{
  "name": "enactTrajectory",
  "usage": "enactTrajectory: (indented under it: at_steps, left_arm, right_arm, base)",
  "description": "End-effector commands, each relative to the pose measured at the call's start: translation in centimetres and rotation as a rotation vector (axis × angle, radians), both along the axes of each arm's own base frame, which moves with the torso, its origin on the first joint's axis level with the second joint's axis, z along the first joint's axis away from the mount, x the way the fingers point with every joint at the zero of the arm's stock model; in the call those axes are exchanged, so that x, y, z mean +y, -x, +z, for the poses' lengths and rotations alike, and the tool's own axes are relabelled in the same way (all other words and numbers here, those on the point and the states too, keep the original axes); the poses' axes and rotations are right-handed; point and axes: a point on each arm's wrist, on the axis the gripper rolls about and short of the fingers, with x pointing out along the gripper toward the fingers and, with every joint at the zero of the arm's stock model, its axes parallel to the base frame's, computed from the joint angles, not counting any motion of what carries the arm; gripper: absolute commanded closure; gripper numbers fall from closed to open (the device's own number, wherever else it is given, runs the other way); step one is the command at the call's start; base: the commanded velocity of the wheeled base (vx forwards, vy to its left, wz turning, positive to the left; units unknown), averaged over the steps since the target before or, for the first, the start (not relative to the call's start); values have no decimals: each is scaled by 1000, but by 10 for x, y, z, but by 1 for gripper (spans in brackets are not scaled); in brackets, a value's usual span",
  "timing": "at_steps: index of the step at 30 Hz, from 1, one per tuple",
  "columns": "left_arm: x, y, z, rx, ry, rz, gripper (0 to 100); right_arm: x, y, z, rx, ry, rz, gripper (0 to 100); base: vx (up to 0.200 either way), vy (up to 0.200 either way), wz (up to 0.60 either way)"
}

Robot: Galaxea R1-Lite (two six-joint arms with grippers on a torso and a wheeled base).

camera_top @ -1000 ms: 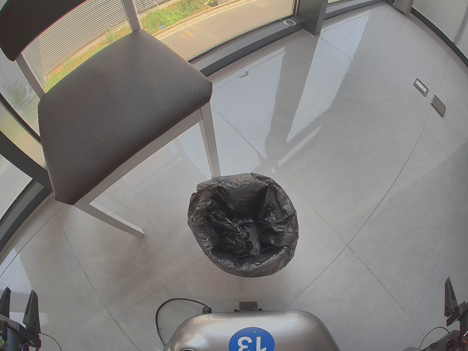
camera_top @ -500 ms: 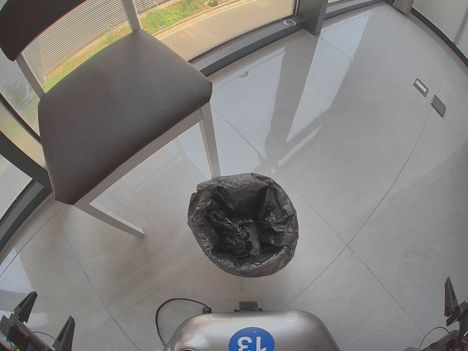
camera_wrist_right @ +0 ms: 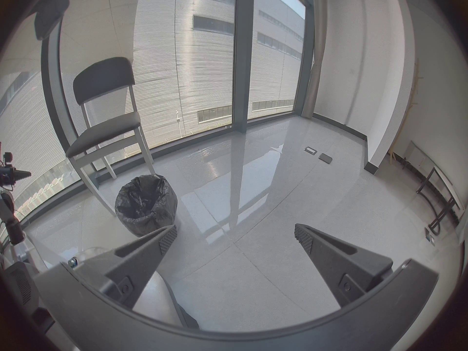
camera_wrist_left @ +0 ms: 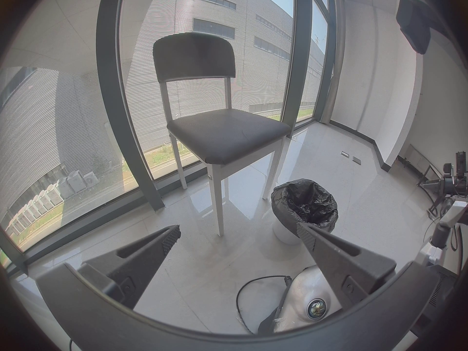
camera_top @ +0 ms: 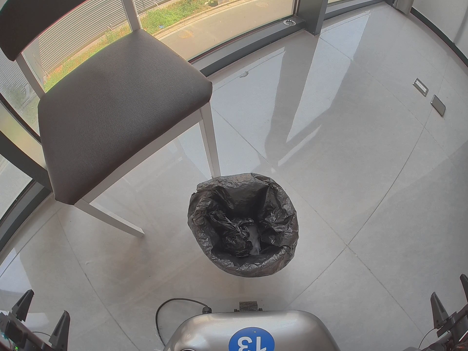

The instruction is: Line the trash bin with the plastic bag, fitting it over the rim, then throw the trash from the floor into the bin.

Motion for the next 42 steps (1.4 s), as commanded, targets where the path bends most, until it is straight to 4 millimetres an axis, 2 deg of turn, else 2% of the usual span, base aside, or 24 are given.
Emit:
enactTrajectory:
  at_steps: [1, 6, 10, 13, 16, 42]
  left_arm:
    - [0, -1, -4, 16, 1, 28, 0]
    - [-2, 0, -4, 13, -1, 173, 0]
    - [-2, 0, -4, 12, -4, 164, 0]
    - [-2, -1, -4, 13, 1, 165, 0]
    - [-2, -1, -4, 12, 4, 164, 0]
    - [-2, 0, -5, -2, -3, 147, 0]
  right_arm:
    - [0, -1, -2, -8, -22, -1, 0]
    - [0, -1, -2, -9, -25, -5, 0]
    - [0, -1, -2, -12, -24, 0, 0]
    - [-3, 3, -3, -56, -23, 125, 0]
    - [-2, 6, -4, -100, -27, 71, 0]
    - [-2, 6, -4, -104, -27, 71, 0]
  base:
    - [0, 0, 0]
    - [0, 0, 0]
    - [0, 0, 0]
    - [0, 0, 0]
    - [0, 0, 0]
    - [0, 0, 0]
